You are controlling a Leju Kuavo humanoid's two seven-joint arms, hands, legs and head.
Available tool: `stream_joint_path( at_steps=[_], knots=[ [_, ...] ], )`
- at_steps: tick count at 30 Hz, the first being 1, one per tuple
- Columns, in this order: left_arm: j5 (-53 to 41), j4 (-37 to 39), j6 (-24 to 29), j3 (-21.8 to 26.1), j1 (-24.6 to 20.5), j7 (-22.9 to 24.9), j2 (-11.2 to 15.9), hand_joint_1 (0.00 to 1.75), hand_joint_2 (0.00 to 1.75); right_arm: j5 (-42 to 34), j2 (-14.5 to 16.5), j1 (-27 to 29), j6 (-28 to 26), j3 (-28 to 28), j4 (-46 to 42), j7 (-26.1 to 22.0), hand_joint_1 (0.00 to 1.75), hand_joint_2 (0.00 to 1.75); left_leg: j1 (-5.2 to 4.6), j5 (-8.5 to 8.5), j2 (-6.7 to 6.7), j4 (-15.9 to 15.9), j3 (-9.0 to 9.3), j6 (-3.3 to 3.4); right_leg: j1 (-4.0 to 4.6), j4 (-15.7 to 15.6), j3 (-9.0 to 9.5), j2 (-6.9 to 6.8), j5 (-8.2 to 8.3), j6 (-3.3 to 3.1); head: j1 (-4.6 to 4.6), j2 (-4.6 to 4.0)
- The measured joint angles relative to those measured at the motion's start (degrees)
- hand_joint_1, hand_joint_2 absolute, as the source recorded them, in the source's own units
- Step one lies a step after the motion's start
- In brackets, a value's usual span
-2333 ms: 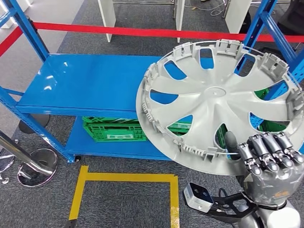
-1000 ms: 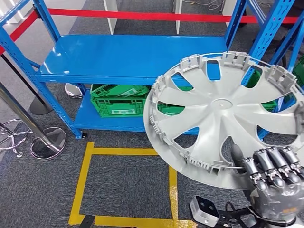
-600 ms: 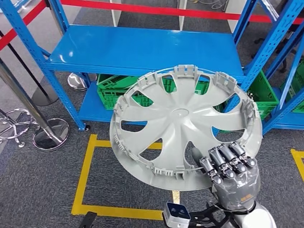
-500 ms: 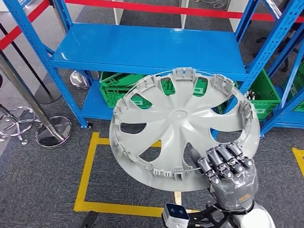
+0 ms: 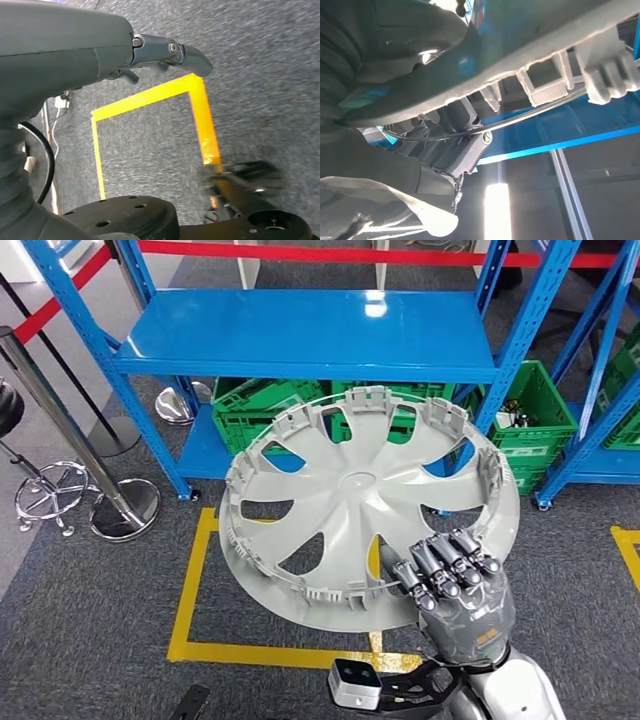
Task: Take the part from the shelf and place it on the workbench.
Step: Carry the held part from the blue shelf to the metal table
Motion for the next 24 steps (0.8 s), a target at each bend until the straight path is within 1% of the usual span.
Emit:
stream_joint_path(
  at_steps=[1, 2, 3, 4, 5, 6, 7, 8, 9, 10, 11, 12, 13, 14, 15, 16, 17, 18, 19, 20, 21, 22, 23, 24],
  knots=[
    [-0.05, 0.0, 0.0, -0.03, -0.03, 0.02, 0.02, 0.0, 1.75, 0.0, 0.0, -0.1, 0.0, 0.14, 0.16, 0.18, 1.75, 1.75, 0.15, 0.23, 0.0, 2.6, 0.27, -0.15, 0.02, 0.27, -1.12, -0.07, 0.68, 0.01, 0.01, 0.0],
    [-0.09, 0.0, 0.0, -0.05, -0.02, 0.04, 0.02, 0.0, 1.75, 0.0, 0.0, -0.21, 0.0, 0.29, 0.3, 0.31, 1.75, 1.75, 0.27, 1.82, 0.0, 3.52, 1.13, -0.23, 0.03, 0.62, -2.3, -0.11, 1.3, 0.07, -0.01, 0.0],
    [-0.15, 0.0, 0.0, -0.1, -0.03, 0.08, 0.02, 0.0, 1.75, 0.0, 0.0, -0.32, 0.0, 0.45, 0.39, 0.38, 1.75, 1.75, 0.37, 3.82, -0.01, 2.48, 2.83, -0.21, 0.03, 1.02, -3.52, -0.12, 1.9, 0.18, -0.02, 0.0],
    [-0.28, -0.01, 0.0, -0.18, -0.07, 0.13, 0.02, 0.0, 1.75, 0.0, 0.0, -0.42, 0.0, 0.59, 0.43, 0.4, 1.75, 1.75, 0.44, 4.99, -0.04, -0.52, 5.5, -0.11, 0.03, 1.42, -4.55, -0.11, 2.46, 0.35, -0.03, 0.0],
    [-0.41, -0.02, 0.0, -0.27, -0.14, 0.18, 0.02, 0.0, 1.75, 0.0, 0.0, -0.51, 0.0, 0.69, 0.45, 0.42, 1.75, 1.75, 0.42, 4.94, -0.08, -5.15, 8.96, 0.1, 0.09, 1.8, -5.35, -0.08, 2.94, 0.59, -0.03, 0.0],
    [-0.54, -0.03, 0.0, -0.36, -0.26, 0.21, 0.02, 0.0, 1.75, 0.0, 0.0, -0.58, 0.0, 0.77, 0.46, 0.44, 1.75, 1.75, 0.34, 3.95, -0.12, -9.88, 12.19, 0.39, 0.13, 2.06, -5.88, -0.1, 3.47, 0.87, 0.01, 0.0],
    [-0.65, -0.05, -0.01, -0.42, -0.38, 0.22, 0.03, 0.0, 1.75, 0.0, 0.0, -0.66, 0.0, 0.79, 0.47, 0.44, 1.75, 1.75, 0.16, 2.87, -0.17, -13.39, 14.4, 0.68, 0.09, 2.1, -6.16, -0.15, 4.07, 1.12, 0.03, 0.0],
    [-0.71, -0.06, -0.02, -0.45, -0.48, 0.24, 0.03, 0.0, 1.75, 0.0, 0.01, -0.73, 0.0, 0.8, 0.49, 0.44, 1.75, 1.75, -0.09, 2.33, -0.18, -15.51, 15.47, 0.98, -0.01, 2.01, -6.36, -0.23, 4.74, 1.38, 0.04, 0.0],
    [-0.79, -0.05, -0.05, -0.46, -0.5, 0.27, 0.01, 0.0, 1.75, 0.0, 0.01, -0.76, 0.0, 0.8, 0.51, 0.44, 1.75, 1.75, -0.21, 2.61, -0.16, -16.11, 15.29, 1.35, -0.15, 1.82, -6.61, -0.27, 5.43, 1.66, 0.07, 0.0],
    [-0.89, -0.05, -0.1, -0.48, -0.49, 0.3, 0.02, 0.0, 1.75, 0.0, 0.01, -0.78, 0.0, 0.8, 0.55, 0.44, 1.75, 1.75, -0.28, 3.39, -0.02, -16.13, 14.58, 1.75, -0.32, 1.81, -6.99, -0.17, 5.34, 1.91, 0.0, 0.01],
    [-0.97, -0.04, -0.14, -0.49, -0.46, 0.33, 0.06, 0.0, 1.75, 0.0, 0.01, -0.75, 0.0, 0.82, 0.6, 0.44, 1.75, 1.75, -0.27, 4.2, 0.13, -16.29, 13.84, 2.27, -0.39, 2.42, -7.52, 0.01, 4.13, 2.16, 0.07, 0.01],
    [-1.04, -0.04, -0.17, -0.5, -0.43, 0.36, 0.1, 0.0, 1.75, 0.0, 0.0, -0.71, 0.0, 0.84, 0.66, 0.43, 1.75, 1.75, -0.2, 5.11, 0.29, -16.42, 12.89, 2.77, -0.43, 4.04, -8.29, 0.2, 1.73, 2.36, 0.18, 0.01],
    [-1.08, -0.04, -0.19, -0.51, -0.45, 0.37, 0.15, 0.0, 1.75, 0.0, 0.0, -0.67, 0.0, 0.87, 0.71, 0.43, 1.75, 1.75, -0.22, 5.95, 0.43, -16.4, 11.89, 3.16, -0.47, 6.81, -9.09, 0.37, -1.44, 2.5, 0.3, 0.01],
    [-1.09, -0.04, -0.19, -0.53, -0.45, 0.38, 0.16, 0.0, 1.75, 0.0, 0.0, -0.66, 0.0, 0.9, 0.76, 0.42, 1.75, 1.75, -0.28, 6.77, 0.45, -16.29, 10.86, 3.42, -0.48, 10.43, -9.85, 0.44, -4.34, 2.62, 0.51, 0.01],
    [-1.09, -0.04, -0.2, -0.55, -0.46, 0.38, 0.15, 0.0, 1.75, 0.0, 0.0, -0.65, 0.0, 0.92, 0.81, 0.42, 1.75, 1.75, -0.34, 7.56, 0.49, -16.1, 9.77, 3.5, -0.49, 14.27, -10.38, 0.46, -6.11, 2.73, 0.61, 0.01],
    [-1.1, -0.04, -0.2, -0.56, -0.46, 0.38, 0.14, 0.0, 1.75, 0.0, 0.0, -0.65, 0.0, 0.93, 0.88, 0.42, 1.75, 1.75, -0.38, 8.31, 0.52, -15.82, 8.62, 3.49, -0.49, 17.18, -10.33, 0.47, -6.31, 2.8, 0.69, 0.0],
    [-1.12, -0.04, -0.2, -0.56, -0.45, 0.38, 0.13, 0.0, 1.75, 0.0, 0.0, -0.66, 0.0, 0.93, 0.95, 0.42, 1.75, 1.75, -0.39, 8.98, 0.55, -15.46, 7.42, 3.43, -0.49, 18.54, -9.6, 0.47, -5.2, 2.83, 0.72, 0.01],
    [-1.16, -0.04, -0.2, -0.58, -0.45, 0.38, 0.11, 0.0, 1.75, 0.0, 0.0, -0.66, 0.0, 0.93, 1.01, 0.4, 1.75, 1.75, -0.39, 9.62, 0.58, -15.03, 6.2, 3.32, -0.49, 17.93, -7.94, 0.46, -3.38, 2.78, 0.72, 0.01],
    [-1.25, -0.04, -0.21, -0.63, -0.45, 0.38, 0.09, 0.0, 1.75, 0.0, 0.0, -0.66, 0.0, 0.93, 1.04, 0.37, 1.75, 1.75, -0.38, 10.21, 0.6, -14.56, 5.0, 3.18, -0.49, 15.37, -5.36, 0.46, -1.87, 2.68, 0.75, 0.01],
    [-1.4, -0.05, -0.21, -0.72, -0.44, 0.39, 0.07, 0.0, 1.75, 0.0, 0.0, -0.69, 0.0, 0.93, 1.05, 0.31, 1.75, 1.75, -0.43, 10.71, 0.57, -14.08, 3.97, 2.97, -0.43, 11.27, -1.96, 0.44, -1.64, 2.54, 0.75, 0.01],
    [-1.62, -0.05, -0.2, -0.85, -0.44, 0.42, 0.04, 0.0, 1.75, 0.0, 0.01, -0.73, 0.0, 0.94, 1.04, 0.2, 1.75, 1.75, -0.49, 11.19, 0.54, -13.63, 3.14, 2.71, -0.38, 6.56, 1.4, 0.44, -2.52, 2.36, 0.7, 0.01],
    [-1.94, -0.06, -0.14, -1.01, -0.45, 0.51, 0.03, 0.0, 1.75, 0.0, 0.01, -0.7, 0.0, 0.94, 1.05, 0.09, 1.75, 1.75, -0.51, 11.69, 0.51, -13.34, 2.6, 2.42, -0.27, 2.92, 3.68, 0.46, -3.71, 2.18, 0.67, 0.01],
    [-2.25, -0.07, -0.08, -1.19, -0.45, 0.66, 0.02, 0.0, 1.75, 0.0, 0.01, -0.69, 0.0, 0.94, 1.07, -0.03, 1.75, 1.75, -0.49, 12.18, 0.5, -13.26, 2.29, 2.09, -0.12, 0.56, 4.92, 0.47, -4.73, 1.97, 0.64, 0.01],
    [-2.55, -0.07, -0.03, -1.36, -0.45, 0.82, 0.02, 0.0, 1.75, 0.0, 0.02, -0.65, 0.0, 0.93, 1.1, -0.15, 1.75, 1.75, -0.44, 12.72, 0.5, -13.31, 2.12, 1.74, -0.06, -0.37, 4.95, 0.48, -4.9, 1.65, 0.62, 0.01]
  ],
)
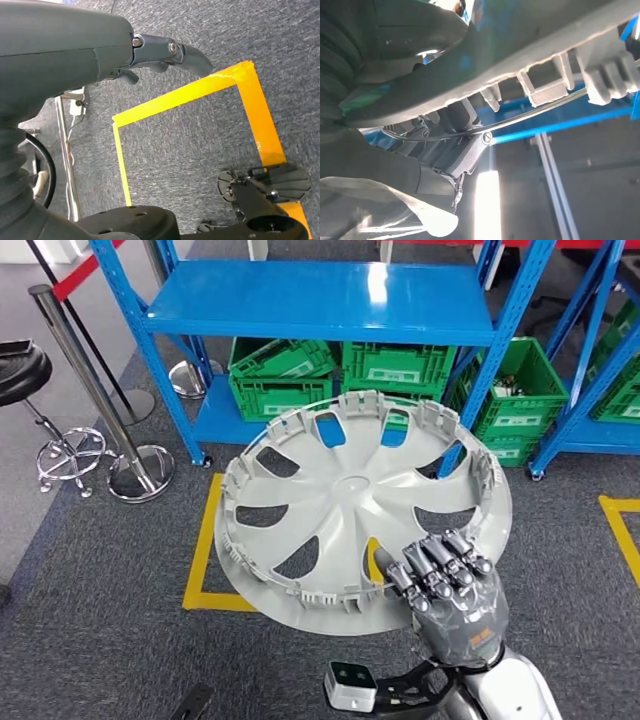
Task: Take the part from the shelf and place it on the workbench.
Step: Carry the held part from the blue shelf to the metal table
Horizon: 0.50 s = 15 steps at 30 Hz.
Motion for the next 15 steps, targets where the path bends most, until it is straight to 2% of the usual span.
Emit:
stream_joint_path(
  at_steps=[1, 2, 3, 5, 6, 7, 8, 9, 10, 12, 13, 15],
  knots=[
    [-0.22, 0.0, 0.03, -0.14, 0.01, 0.15, 0.0, 0.0, 1.75, 0.0, 0.0, 0.02, 0.0, -0.02, 0.05, -0.09, 1.75, 1.75, 0.11, 0.26, -0.02, -0.03, -0.16, -0.33, -0.03, 0.08, -0.54, -0.08, 0.5, -0.33, 0.05, 0.0],
    [-0.34, 0.0, 0.02, -0.27, 0.05, 0.26, 0.0, 0.0, 1.75, 0.0, 0.01, 0.0, 0.0, -0.03, 0.09, -0.19, 1.75, 1.75, 0.18, -0.5, -0.06, 0.4, -0.42, -0.72, -0.11, 0.03, -0.95, -0.16, 1.04, -0.77, -0.01, 0.0],
    [-0.43, 0.0, 0.01, -0.38, 0.07, 0.33, 0.0, 0.0, 1.75, 0.0, 0.02, 0.0, 0.0, -0.04, 0.13, -0.27, 1.75, 1.75, 0.26, -2.37, -0.11, 1.75, -0.83, -1.1, -0.23, -0.07, -1.44, -0.25, 1.68, -1.17, -0.15, -0.01],
    [-0.49, 0.0, -0.06, -0.56, 0.0, 0.4, -0.01, 0.0, 1.75, 0.0, 0.04, -0.01, 0.0, -0.04, 0.19, -0.4, 1.75, 1.75, 0.56, -8.19, -0.15, 7.65, -2.14, -1.8, -0.28, -0.05, -2.37, -0.34, 2.87, -1.59, -0.43, -0.01],
    [-0.54, 0.0, -0.11, -0.62, -0.06, 0.41, -0.01, 0.0, 1.75, 0.0, 0.05, 0.0, 0.0, -0.04, 0.25, -0.45, 1.75, 1.75, 0.73, -10.36, -0.15, 11.46, -2.8, -2.06, -0.25, 0.05, -2.86, -0.37, 3.43, -1.59, -0.49, -0.01],
    [-0.57, 0.0, -0.16, -0.67, -0.11, 0.4, -0.02, 0.0, 1.75, 0.0, 0.05, -0.01, 0.0, -0.04, 0.33, -0.49, 1.75, 1.75, 0.85, -11.2, -0.15, 14.51, -3.11, -2.24, -0.23, 0.2, -3.38, -0.39, 3.93, -1.53, -0.48, -0.01],
    [-0.6, 0.0, -0.21, -0.73, -0.13, 0.4, -0.02, 0.0, 1.75, 0.0, 0.05, -0.01, 0.0, -0.04, 0.43, -0.51, 1.75, 1.75, 0.96, -10.86, -0.15, 15.87, -2.68, -2.36, -0.22, 0.41, -4.0, -0.39, 4.36, -1.45, -0.49, -0.01],
    [-0.63, 0.0, -0.25, -0.79, -0.11, 0.44, -0.03, 0.0, 1.75, 0.0, 0.05, 0.0, 0.0, -0.04, 0.52, -0.53, 1.75, 1.75, 1.06, -9.63, -0.15, 14.69, -1.16, -2.39, -0.23, 0.66, -4.6, -0.38, 4.67, -1.35, -0.49, -0.01],
    [-0.65, 0.0, -0.29, -0.87, -0.09, 0.48, -0.03, 0.0, 1.75, 0.0, 0.05, -0.01, 0.0, -0.04, 0.58, -0.54, 1.75, 1.75, 1.14, -8.17, -0.16, 11.31, 1.34, -2.33, -0.24, 0.95, -5.1, -0.38, 4.86, -1.25, -0.5, -0.01],
    [-0.68, 0.0, -0.34, -0.97, -0.08, 0.55, -0.03, 0.0, 1.75, 0.0, 0.05, -0.05, 0.0, -0.04, 0.63, -0.55, 1.75, 1.75, 1.13, -6.95, -0.24, 3.14, 6.48, -1.93, -0.16, 1.49, -5.92, -0.39, 5.15, -0.89, -0.47, -0.01],
    [-0.68, 0.0, -0.34, -1.0, -0.1, 0.55, -0.03, 0.0, 1.75, 0.0, 0.05, -0.08, 0.0, -0.04, 0.63, -0.55, 1.75, 1.75, 1.05, -6.92, -0.28, 0.59, 7.83, -1.66, -0.11, 1.66, -6.22, -0.39, 5.35, -0.6, -0.45, -0.01],
    [-0.69, 0.0, -0.34, -1.02, -0.06, 0.55, -0.02, 0.0, 1.75, 0.0, 0.05, -0.13, 0.0, -0.04, 0.63, -0.55, 1.75, 1.75, 0.77, -7.0, -0.33, -0.77, 8.06, -1.09, -0.14, 1.76, -6.68, -0.4, 5.84, 0.16, -0.43, -0.01]
  ],
)
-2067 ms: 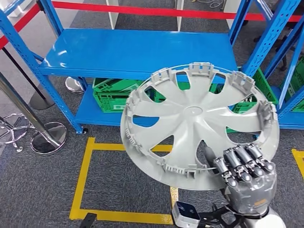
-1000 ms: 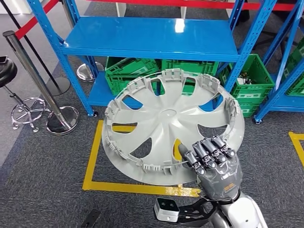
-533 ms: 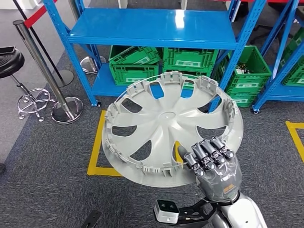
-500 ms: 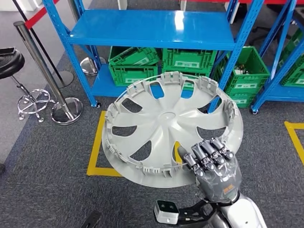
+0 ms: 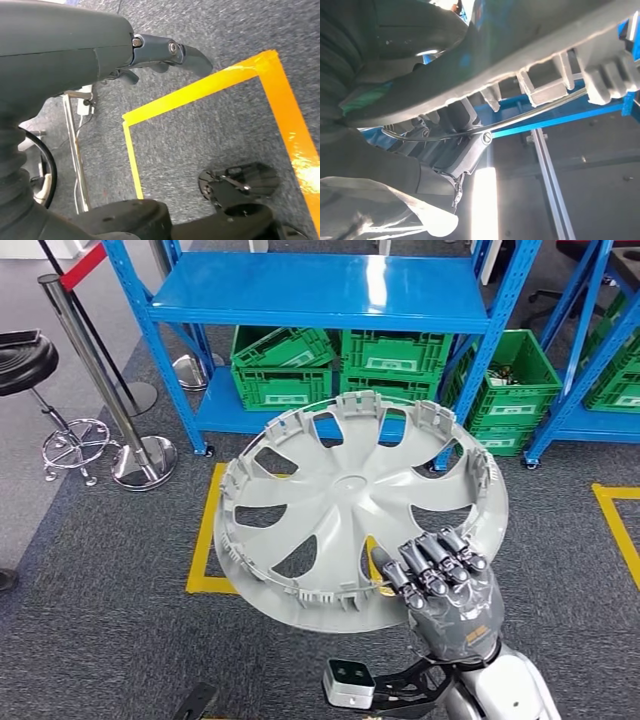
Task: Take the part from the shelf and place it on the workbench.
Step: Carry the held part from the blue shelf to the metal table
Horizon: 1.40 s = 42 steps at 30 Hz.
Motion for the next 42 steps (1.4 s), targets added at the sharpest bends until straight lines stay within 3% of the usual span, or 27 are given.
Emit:
stream_joint_path(
  at_steps=[2, 3, 6, 7, 8, 9, 11, 13, 17, 19, 21, 23, 24, 27, 29, 32, 36, 42],
  knots=[
    [0.0, 0.0, 0.0, -0.02, 0.03, 0.01, -0.04, 0.0, 1.75, -0.01, 0.0, 0.02, 0.0, 0.0, 0.01, 0.01, 1.75, 1.75, 0.08, 0.64, 0.09, -0.5, -0.38, 0.95, -0.15, 0.56, -0.69, 0.07, -0.43, 0.61, 0.02, 0.0],
    [-0.01, 0.0, -0.01, -0.03, 0.0, 0.01, -0.08, 0.0, 1.75, -0.01, 0.0, 0.0, 0.0, 0.01, 0.02, 0.0, 1.75, 1.75, 0.15, 1.04, 0.14, -0.76, -0.63, 1.49, -0.18, 1.94, -1.47, 0.18, -1.56, 0.84, 0.07, 0.0],
    [-0.2, 0.0, -0.08, -0.08, -0.06, 0.01, -0.13, 0.0, 1.75, -0.02, 0.0, -0.01, 0.0, 0.1, 0.11, -0.07, 1.75, 1.75, 0.09, 2.03, 0.23, -0.96, -1.77, 2.27, -0.25, 12.18, -5.82, 0.41, -7.38, 1.34, 0.16, 0.0],
    [-0.26, 0.0, -0.13, -0.09, -0.03, 0.01, -0.14, 0.0, 1.75, -0.02, 0.0, 0.02, 0.0, 0.12, 0.21, -0.08, 1.75, 1.75, 0.03, 2.3, 0.24, -0.94, -2.13, 2.28, -0.27, 15.18, -6.87, 0.41, -8.47, 1.45, 0.16, 0.0],
    [-0.28, 0.0, -0.17, -0.1, 0.0, 0.01, -0.14, 0.0, 1.75, -0.02, 0.0, 0.04, 0.0, 0.13, 0.34, -0.08, 1.75, 1.75, -0.01, 2.53, 0.24, -0.92, -2.42, 2.26, -0.27, 16.32, -7.03, 0.41, -8.54, 1.51, 0.16, 0.0],
    [-0.31, 0.0, -0.21, -0.11, 0.02, 0.01, -0.15, 0.0, 1.75, -0.02, 0.0, 0.05, 0.0, 0.13, 0.46, -0.07, 1.75, 1.75, -0.03, 2.7, 0.24, -0.89, -2.61, 2.2, -0.28, 14.97, -5.97, 0.41, -7.49, 1.5, 0.17, 0.0],
    [-0.37, 0.0, -0.27, -0.19, 0.04, 0.02, -0.19, 0.0, 1.75, -0.02, 0.0, 0.02, 0.0, 0.14, 0.59, -0.06, 1.75, 1.75, -0.03, 2.91, 0.21, -0.71, -2.81, 1.98, -0.34, 7.21, -1.42, 0.38, -4.12, 1.38, 0.18, 0.0],
    [-0.4, 0.0, -0.32, -0.33, 0.0, 0.02, -0.21, 0.0, 1.75, -0.02, 0.0, -0.03, 0.0, 0.15, 0.63, -0.03, 1.75, 1.75, -0.27, 3.08, 0.18, -0.18, -3.26, 1.53, -0.33, 0.79, 2.18, 0.43, -2.49, 1.12, 0.11, 0.0],
    [-0.46, 0.0, -0.36, -0.45, 0.15, 0.02, -0.2, 0.0, 1.75, -0.01, 0.0, 0.17, 0.0, 0.02, 0.7, 0.18, 1.75, 1.75, -0.4, 3.26, 0.17, 0.64, -4.27, 0.35, -0.35, -0.26, 2.21, 0.56, -2.06, -0.02, 0.02, 0.01],
    [-0.54, 0.0, -0.33, -0.46, 0.2, 0.02, -0.17, 0.0, 1.75, -0.02, 0.03, 0.16, 0.0, -0.03, 0.72, 0.22, 1.75, 1.75, -0.27, 0.7, 0.13, 4.08, -5.66, -0.25, -0.55, -0.47, 2.0, 0.41, -1.6, -0.72, -0.17, 0.01],
    [-0.59, 0.0, -0.31, -0.48, 0.21, 0.01, -0.17, 0.0, 1.75, -0.02, 0.06, 0.14, 0.0, -0.03, 0.72, 0.31, 1.75, 1.75, -0.1, -3.39, 0.11, 11.39, -8.44, -0.76, -0.45, -0.4, 1.64, 0.28, -1.32, -1.11, -0.34, 0.0],
    [-0.66, 0.0, -0.28, -0.48, 0.16, 0.01, -0.17, 0.0, 1.75, -0.02, 0.07, 0.17, 0.0, -0.04, 0.74, 0.46, 1.75, 1.75, -0.03, -5.01, 0.11, 16.25, -9.93, -0.85, -0.29, -0.25, 1.18, 0.22, -1.11, -1.29, -0.34, 0.0],
    [-0.75, 0.0, -0.27, -0.49, 0.16, 0.01, -0.17, 0.0, 1.75, -0.02, 0.07, 0.2, 0.0, -0.03, 0.75, 0.6, 1.75, 1.75, -0.03, -4.29, 0.11, 15.73, -9.3, -0.73, -0.2, -0.16, 1.01, 0.25, -1.03, -1.32, -0.35, 0.0],
    [-0.95, 0.0, -0.25, -0.5, 0.31, 0.1, -0.15, 0.0, 1.75, -0.02, 0.13, 0.2, 0.0, 0.01, 0.74, 1.37, 1.75, 1.75, -0.27, 0.46, 0.09, 5.29, -3.53, 0.27, 0.09, -0.05, 0.85, 0.39, -0.86, -1.22, -0.32, 0.0],
    [-0.99, 0.0, -0.22, -0.51, 0.31, 0.13, -0.11, 0.0, 1.75, -0.02, 0.19, 0.14, 0.0, 0.12, 0.72, 2.17, 1.75, 1.75, -0.6, 1.33, 0.09, 0.86, -1.54, 0.91, 0.19, 0.06, 0.43, 0.34, -0.62, -0.83, -0.31, 0.0],
    [-1.06, 0.0, -0.21, -0.51, 0.48, 0.13, -0.09, 0.0, 1.75, -0.01, 0.21, 0.12, 0.0, 0.71, 0.69, 3.35, 1.75, 1.75, -0.63, 1.53, 0.11, -0.34, -1.61, 1.46, 0.15, -0.03, -0.23, 0.25, -0.32, 0.02, -0.28, 0.01],
    [-1.22, 0.0, -0.23, -0.52, 0.57, 0.1, -0.22, 0.0, 1.75, -0.02, 0.21, -0.01, -0.01, 1.53, 0.51, 4.52, 1.75, 1.75, -0.71, 2.08, -0.04, -1.14, -1.75, 0.96, 0.24, -1.0, 0.0, 0.55, 0.37, -1.39, 0.27, 0.02],
    [-1.37, 0.0, -0.21, -0.51, 0.63, 0.11, -0.28, 0.0, 1.75, -0.01, 0.21, 0.03, 0.0, 2.37, 0.46, 5.75, 1.75, 1.75, -1.0, 2.28, -0.04, -0.88, -2.02, 1.33, -0.03, -1.07, -0.11, 0.59, 0.8, -0.68, 0.3, 0.0]
  ],
)
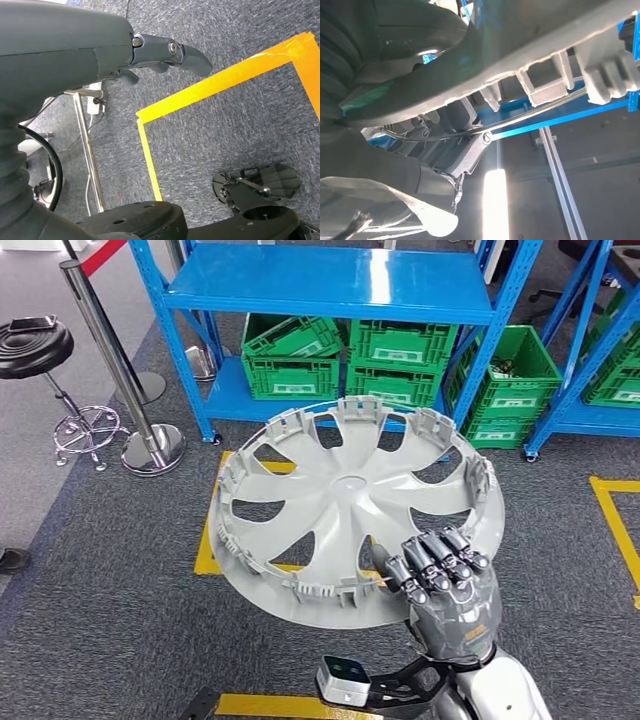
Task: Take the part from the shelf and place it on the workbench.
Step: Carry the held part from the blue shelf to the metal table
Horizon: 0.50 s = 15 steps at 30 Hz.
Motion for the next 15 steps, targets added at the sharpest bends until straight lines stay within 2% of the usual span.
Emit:
stream_joint_path(
  at_steps=[2, 5, 6, 8, 10, 11, 12, 13, 14, 15],
  knots=[
    [-0.05, 0.0, 0.02, 0.0, -0.01, 0.01, 0.02, 0.0, 1.75, 0.0, 0.01, -0.01, 0.0, 0.29, -0.01, 0.27, 1.75, 1.75, -0.15, 0.0, 0.0, 0.19, -0.09, 0.14, -0.16, -0.14, -0.02, 0.0, 0.18, 0.4, -0.02, 0.0],
    [-0.1, 0.0, 0.05, -0.01, -0.06, 0.01, 0.07, 0.0, 1.75, 0.0, 0.01, -0.05, 0.0, 0.58, -0.07, 0.39, 1.75, 1.75, -0.18, 0.58, 0.11, -0.34, -0.06, 1.18, -0.37, -0.6, -0.13, 0.04, 0.56, 1.59, -0.06, 0.0],
    [-0.12, 0.0, 0.07, -0.01, -0.08, 0.0, 0.05, 0.0, 1.75, 0.01, 0.0, -0.09, -0.01, 0.63, -0.12, 0.43, 1.75, 1.75, 0.02, 1.04, 0.27, -1.07, 0.12, 1.57, -0.3, -0.07, -0.55, 0.06, 0.02, 1.79, -0.03, 0.0],
    [-0.16, 0.0, 0.09, -0.01, -0.1, 0.01, -0.01, 0.0, 1.75, 0.01, -0.01, -0.16, -0.02, 0.7, -0.19, 0.46, 1.75, 1.75, 0.43, 1.77, 0.76, -2.14, 0.31, 1.92, -0.28, 4.16, -2.7, 0.1, -2.85, 1.9, 0.1, 0.0],
    [-0.2, 0.0, 0.1, -0.01, -0.09, 0.01, -0.09, 0.0, 1.75, 0.01, -0.02, -0.16, -0.02, 0.82, -0.2, 0.47, 1.75, 1.75, 0.48, 1.87, 1.33, -2.15, 0.08, 1.97, -0.55, 11.85, -6.12, 0.09, -6.48, 2.12, 0.18, 0.0],
    [-0.21, 0.0, 0.09, -0.01, -0.07, 0.01, -0.13, 0.0, 1.75, 0.01, -0.03, -0.09, -0.02, 0.86, -0.2, 0.51, 1.75, 1.75, 0.54, 1.82, 1.68, -2.02, -0.03, 1.86, -0.74, 14.73, -7.4, 0.06, -7.34, 2.31, 0.16, 0.0],
    [-0.22, 0.0, 0.07, -0.01, -0.06, 0.01, -0.16, 0.0, 1.75, 0.01, -0.05, -0.03, -0.02, 0.88, -0.19, 0.55, 1.75, 1.75, 0.66, 1.72, 2.06, -1.86, -0.12, 1.64, -0.94, 15.7, -7.77, -0.03, -7.18, 2.57, 0.17, 0.0],
    [-0.22, 0.0, 0.05, -0.02, -0.06, 0.0, -0.16, 0.0, 1.75, 0.01, -0.06, -0.01, -0.01, 0.9, -0.19, 0.59, 1.75, 1.75, 0.87, 1.55, 2.45, -1.57, -0.22, 1.31, -1.19, 14.29, -6.98, -0.26, -5.95, 2.89, 0.16, 0.0],
    [-0.24, 0.0, 0.03, -0.02, -0.07, 0.0, -0.17, 0.0, 1.75, 0.0, -0.08, -0.05, -0.01, 0.92, -0.19, 0.63, 1.75, 1.75, 1.13, 1.28, 2.84, -1.11, -0.32, 0.83, -1.46, 11.02, -5.21, -0.82, -4.08, 3.27, 0.17, 0.0],
    [-0.24, 0.0, 0.01, -0.02, -0.07, -0.01, -0.09, 0.0, 1.75, -0.01, -0.09, -0.18, -0.01, 0.96, -0.17, 0.68, 1.75, 1.75, 1.29, 0.9, 3.22, -0.51, -0.48, 0.24, -1.54, 7.39, -3.23, -1.93, -2.77, 3.79, 0.25, 0.0]
  ],
)
